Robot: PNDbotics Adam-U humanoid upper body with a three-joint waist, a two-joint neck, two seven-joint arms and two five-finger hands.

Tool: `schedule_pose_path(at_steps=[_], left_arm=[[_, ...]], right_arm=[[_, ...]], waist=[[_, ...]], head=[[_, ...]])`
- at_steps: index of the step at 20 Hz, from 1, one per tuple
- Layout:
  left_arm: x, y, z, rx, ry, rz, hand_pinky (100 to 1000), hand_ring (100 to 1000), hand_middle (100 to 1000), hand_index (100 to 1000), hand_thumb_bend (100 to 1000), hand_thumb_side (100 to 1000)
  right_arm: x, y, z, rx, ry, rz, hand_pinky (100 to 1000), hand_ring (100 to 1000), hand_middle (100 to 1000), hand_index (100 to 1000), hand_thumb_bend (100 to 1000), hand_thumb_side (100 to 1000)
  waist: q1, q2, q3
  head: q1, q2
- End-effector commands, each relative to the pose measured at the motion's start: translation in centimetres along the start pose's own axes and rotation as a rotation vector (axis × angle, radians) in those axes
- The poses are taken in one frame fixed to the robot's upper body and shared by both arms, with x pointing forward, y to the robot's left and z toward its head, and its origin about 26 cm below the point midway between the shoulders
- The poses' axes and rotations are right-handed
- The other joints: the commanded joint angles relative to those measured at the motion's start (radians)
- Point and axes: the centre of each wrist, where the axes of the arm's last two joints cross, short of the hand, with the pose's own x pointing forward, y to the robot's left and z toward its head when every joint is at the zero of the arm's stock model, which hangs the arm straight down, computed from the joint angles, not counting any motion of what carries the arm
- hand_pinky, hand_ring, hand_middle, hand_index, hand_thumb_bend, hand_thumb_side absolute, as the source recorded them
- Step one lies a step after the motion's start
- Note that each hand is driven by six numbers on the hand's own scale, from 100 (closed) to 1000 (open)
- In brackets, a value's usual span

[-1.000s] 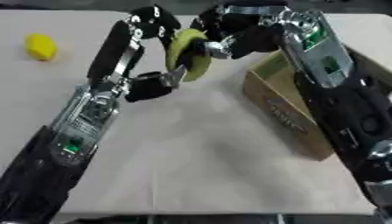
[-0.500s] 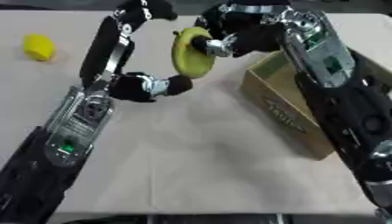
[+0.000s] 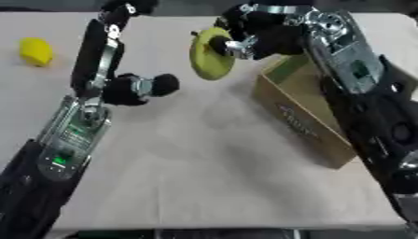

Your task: Pick up the objects with one hand, pass them to the other hand, and then place them into the box on the other side of the table.

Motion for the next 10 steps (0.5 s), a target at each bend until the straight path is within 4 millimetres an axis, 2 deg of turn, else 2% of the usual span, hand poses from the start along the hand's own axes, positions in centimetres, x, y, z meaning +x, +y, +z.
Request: schedule_pose_path(at_steps=[1,6,7,10], left_arm=[[-0.9,1.2,0.1,0.034,0.025,-0.039,781,712,699,841,911,1000],[-3.1,2.4,1.2,0.029,0.104,-0.100,780,704,691,837,828,968],[-3.6,2.8,1.4,0.028,0.115,-0.116,778,701,688,826,791,928],[-4.9,4.0,2.0,0.020,0.145,-0.171,781,706,690,826,775,923]], right_arm=[[1.2,-1.2,1.8,-0.055,-0.008,0.039,842,471,518,447,100,255],[1.1,-1.8,4.3,-0.131,-0.015,0.042,844,472,521,450,100,269],[1.1,-1.9,4.9,-0.155,-0.014,0.041,845,472,522,451,100,280],[0.8,-2.3,7.1,-0.255,-0.007,0.047,846,472,522,450,100,292]], waist=[[-0.009,-0.012,-0.004],[-0.005,-0.014,-0.009],[-0.003,-0.015,-0.011],[0.002,-0.018,-0.017]], head=[[-0.012,-0.002],[-0.031,-0.002],[-0.033,-0.002],[-0.030,-0.002]])
